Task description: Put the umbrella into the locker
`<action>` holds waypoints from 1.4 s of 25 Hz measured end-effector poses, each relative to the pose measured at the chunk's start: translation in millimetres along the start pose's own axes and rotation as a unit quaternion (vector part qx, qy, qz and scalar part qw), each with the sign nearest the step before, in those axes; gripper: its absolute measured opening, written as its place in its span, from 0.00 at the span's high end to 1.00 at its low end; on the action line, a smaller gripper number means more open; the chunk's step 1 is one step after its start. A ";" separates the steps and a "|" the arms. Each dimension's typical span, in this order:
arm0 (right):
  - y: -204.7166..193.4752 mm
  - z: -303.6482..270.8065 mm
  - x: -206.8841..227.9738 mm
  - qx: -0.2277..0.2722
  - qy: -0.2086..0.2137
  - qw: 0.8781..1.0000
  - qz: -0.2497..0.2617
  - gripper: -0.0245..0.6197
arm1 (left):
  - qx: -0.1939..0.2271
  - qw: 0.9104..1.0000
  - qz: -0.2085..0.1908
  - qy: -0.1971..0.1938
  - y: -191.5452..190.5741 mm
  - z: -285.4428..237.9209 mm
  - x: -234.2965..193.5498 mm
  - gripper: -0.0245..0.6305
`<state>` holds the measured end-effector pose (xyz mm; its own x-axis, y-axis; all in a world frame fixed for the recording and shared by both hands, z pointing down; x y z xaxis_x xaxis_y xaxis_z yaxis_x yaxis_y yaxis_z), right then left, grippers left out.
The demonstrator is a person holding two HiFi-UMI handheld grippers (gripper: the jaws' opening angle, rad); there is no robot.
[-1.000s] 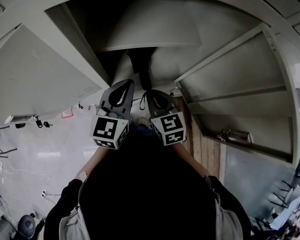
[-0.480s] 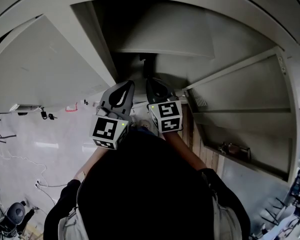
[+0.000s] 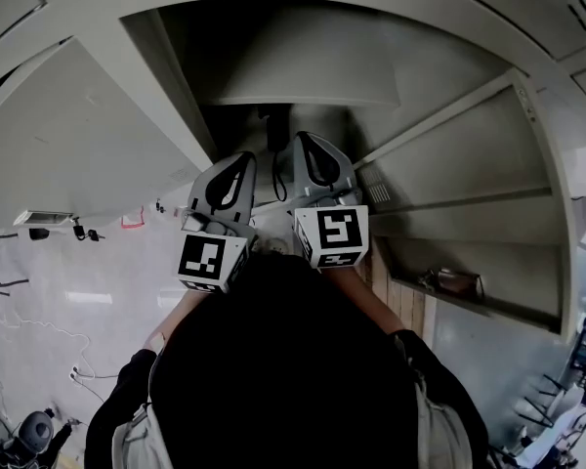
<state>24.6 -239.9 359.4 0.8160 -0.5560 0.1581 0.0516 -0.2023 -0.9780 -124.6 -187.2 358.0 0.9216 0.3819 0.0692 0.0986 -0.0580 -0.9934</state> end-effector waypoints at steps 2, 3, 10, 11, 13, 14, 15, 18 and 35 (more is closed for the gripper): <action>17.8 13.6 -0.6 0.037 -0.011 0.999 0.009 0.95 | 0.014 1.000 -0.002 0.006 9.8 2.1 0.8 0.95; 25.4 20.3 -1.0 0.053 -0.014 0.998 0.012 0.95 | 0.021 1.000 -0.004 0.010 15.5 3.4 0.8 0.95; 49.1 55.1 -6.9 0.099 -0.024 0.994 0.041 0.95 | 0.043 0.997 -0.035 0.048 41.2 16.7 1.2 0.95; 48.4 58.2 -7.2 0.099 -0.027 0.994 0.044 0.95 | 0.042 0.997 -0.034 0.050 40.5 18.2 1.9 0.95; 45.8 62.8 -7.4 0.095 -0.032 0.994 0.047 0.95 | 0.038 0.997 -0.034 0.050 38.2 21.4 4.2 0.95; 44.1 64.4 -7.6 0.091 -0.034 0.994 0.048 0.95 | 0.036 0.998 -0.035 0.049 36.9 22.8 5.7 0.95; 42.1 65.6 -8.2 0.087 -0.034 0.994 0.050 0.95 | 0.033 0.998 -0.036 0.048 35.6 24.1 7.2 0.95; 36.1 68.2 -11.3 0.077 -0.030 0.995 0.050 0.96 | 0.027 0.998 -0.034 0.045 32.9 27.2 11.7 0.95; 28.6 77.0 -5.7 0.070 -0.009 0.997 0.034 0.96 | 0.024 0.998 -0.036 0.041 31.0 30.4 28.6 0.95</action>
<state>65.8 -180.4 320.0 0.8300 -0.5506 0.0894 0.0740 -0.0501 -0.9960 -106.6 -150.1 326.3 0.9404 0.3071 0.1459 0.1493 0.0126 -0.9887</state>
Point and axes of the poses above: the fingertips, and each gripper's own axes: z backward along the fingers, x to its right, y out of its top, the point moved 9 cm from there along z, backward along the fingers, and after that the axes turned 10 degrees about -z, right-handed, at the moved point
